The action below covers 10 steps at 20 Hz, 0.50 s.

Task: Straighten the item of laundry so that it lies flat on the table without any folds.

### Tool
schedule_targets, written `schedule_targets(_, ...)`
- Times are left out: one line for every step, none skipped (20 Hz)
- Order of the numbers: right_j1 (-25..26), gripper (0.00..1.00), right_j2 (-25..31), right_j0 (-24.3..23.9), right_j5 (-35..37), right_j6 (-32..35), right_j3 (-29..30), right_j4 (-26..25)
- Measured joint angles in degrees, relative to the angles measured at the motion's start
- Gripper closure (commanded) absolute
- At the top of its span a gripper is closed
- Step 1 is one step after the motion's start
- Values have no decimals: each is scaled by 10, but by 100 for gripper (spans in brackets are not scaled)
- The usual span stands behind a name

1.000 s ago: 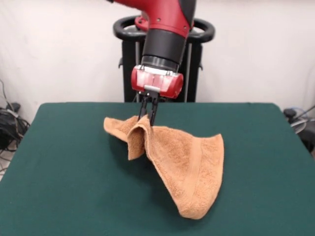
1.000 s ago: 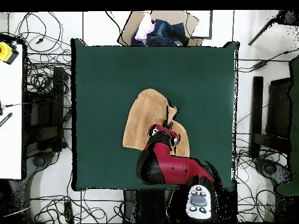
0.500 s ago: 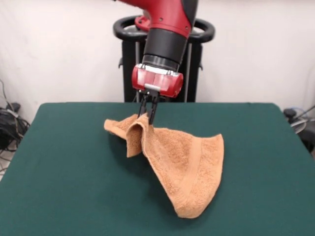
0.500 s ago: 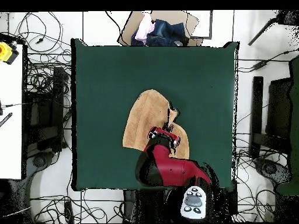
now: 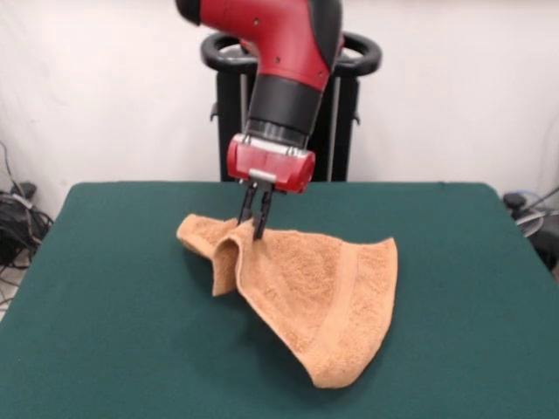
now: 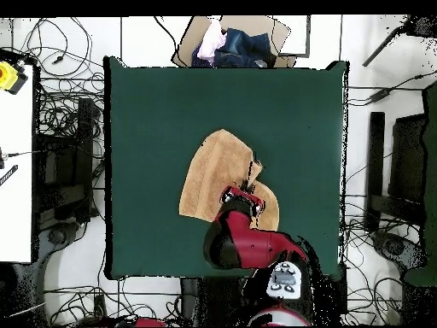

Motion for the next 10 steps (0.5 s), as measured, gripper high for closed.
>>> schedule_targets(6, 100, 0, -2, -6, 0, -3, 0)
schedule_targets(20, 100, 0, -8, -21, 0, -11, 0)
schedule_targets(30, 100, 0, -12, -31, 0, -17, 0)
schedule_targets(38, 100, 0, -15, -40, 0, -21, 0)
schedule_targets(45, 100, 0, -18, -49, 0, -25, 0)
schedule_targets(52, 100, 0, -21, -57, 0, -29, 0)
schedule_targets(59, 100, -1, -25, -66, 0, -33, 0)
schedule_targets(67, 0, -1, -28, -74, 0, -36, 0)
schedule_targets(75, 0, -2, -30, -88, 0, -41, 0)
schedule_targets(84, 0, -4, -32, -101, 0, -45, 0)
